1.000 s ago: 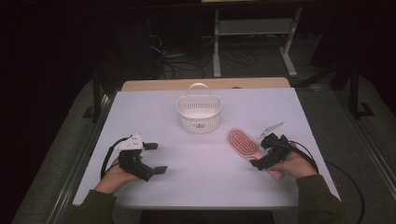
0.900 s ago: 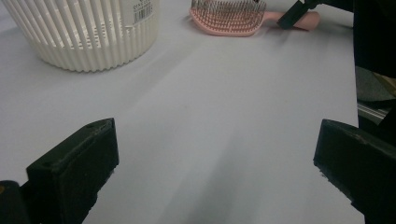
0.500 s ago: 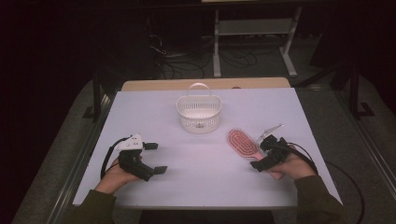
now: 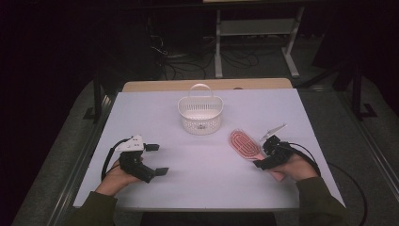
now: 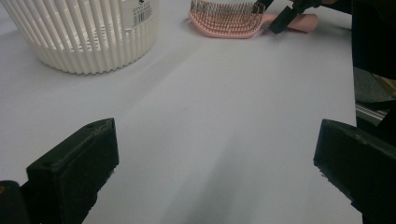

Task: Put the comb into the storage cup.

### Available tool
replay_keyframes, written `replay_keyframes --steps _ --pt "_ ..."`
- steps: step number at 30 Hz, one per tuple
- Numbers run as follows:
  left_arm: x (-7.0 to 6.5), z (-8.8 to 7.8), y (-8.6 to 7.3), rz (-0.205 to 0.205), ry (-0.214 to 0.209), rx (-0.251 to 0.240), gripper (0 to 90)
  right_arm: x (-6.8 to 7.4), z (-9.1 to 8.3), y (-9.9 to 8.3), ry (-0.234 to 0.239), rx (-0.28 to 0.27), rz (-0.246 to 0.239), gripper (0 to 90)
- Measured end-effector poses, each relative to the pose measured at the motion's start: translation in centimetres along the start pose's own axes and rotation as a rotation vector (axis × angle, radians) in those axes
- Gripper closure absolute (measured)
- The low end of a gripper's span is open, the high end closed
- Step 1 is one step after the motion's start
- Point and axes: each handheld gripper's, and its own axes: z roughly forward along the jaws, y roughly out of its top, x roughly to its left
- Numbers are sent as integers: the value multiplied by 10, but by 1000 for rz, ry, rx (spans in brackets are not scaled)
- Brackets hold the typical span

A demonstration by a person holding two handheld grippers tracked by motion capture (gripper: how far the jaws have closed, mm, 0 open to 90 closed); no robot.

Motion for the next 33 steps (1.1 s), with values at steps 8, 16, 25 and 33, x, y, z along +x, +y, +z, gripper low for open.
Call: replay_keyframes --steps 8,16,25,33 --pt "0 0 0 -2 1 -1 0 1 0 1 15 16 2 487" --pt "0 0 0 -1 1 -1 0 3 1 3 19 40 -7 562" --pt "0 0 0 -1 0 -1 0 3 2 5 1 51 11 636" --pt "-1 1 0 -1 0 3 0 6 4 8 -26 71 27 657"
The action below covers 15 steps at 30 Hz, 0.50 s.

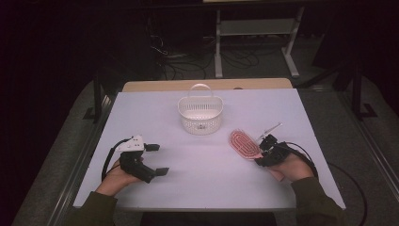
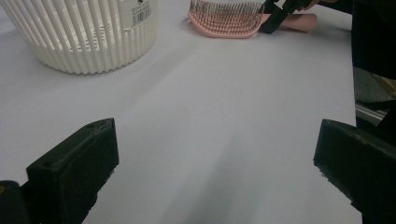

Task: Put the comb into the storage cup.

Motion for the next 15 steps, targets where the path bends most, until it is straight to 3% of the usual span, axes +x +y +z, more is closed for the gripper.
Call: replay_keyframes --steps 15 --pt "0 0 0 1 0 0 0 0 0 0 -2 3 28 688"
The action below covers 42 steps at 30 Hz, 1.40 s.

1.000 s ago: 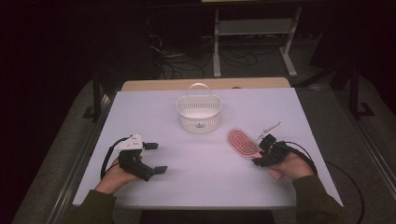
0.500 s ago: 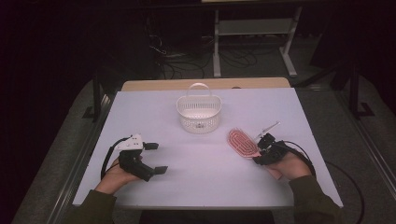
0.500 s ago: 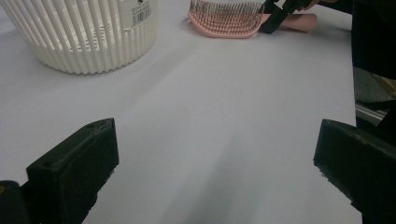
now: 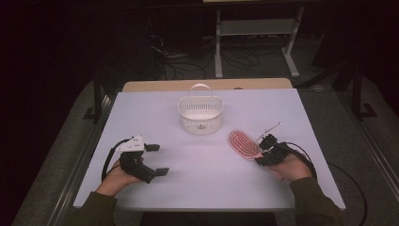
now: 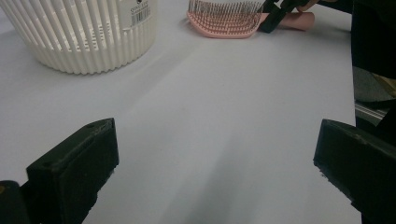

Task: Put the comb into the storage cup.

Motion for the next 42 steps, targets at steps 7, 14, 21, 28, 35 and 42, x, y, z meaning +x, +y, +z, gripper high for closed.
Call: replay_keyframes --steps 7,14,21,28,35,42 --pt "0 0 0 0 0 0 0 -2 -1 -2 9 -18 -8 689" --pt "0 0 0 0 0 0 0 -2 -1 -4 14 -27 -16 689" --pt "0 0 0 0 0 2 0 -4 -2 -6 29 -36 -23 688" --pt "1 0 0 0 2 3 0 -7 -6 -9 45 -53 -23 689" --pt "1 0 0 0 2 4 0 -11 -13 -13 70 -95 -24 689" --pt "2 0 0 -2 1 3 0 -12 -20 -14 90 -137 -33 688"
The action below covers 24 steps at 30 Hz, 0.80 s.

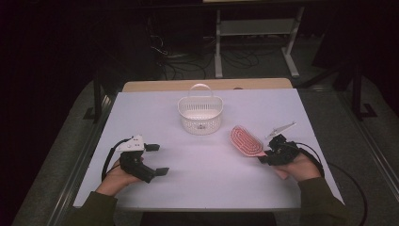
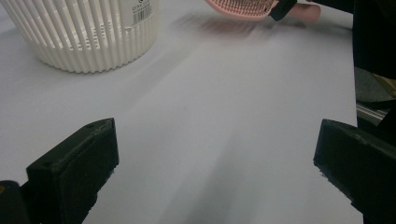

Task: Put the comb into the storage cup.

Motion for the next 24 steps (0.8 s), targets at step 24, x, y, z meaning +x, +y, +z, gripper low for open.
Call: replay_keyframes --steps 24 --pt "0 2 0 -7 5 -1 0 10 -9 3 49 -102 -84 688"
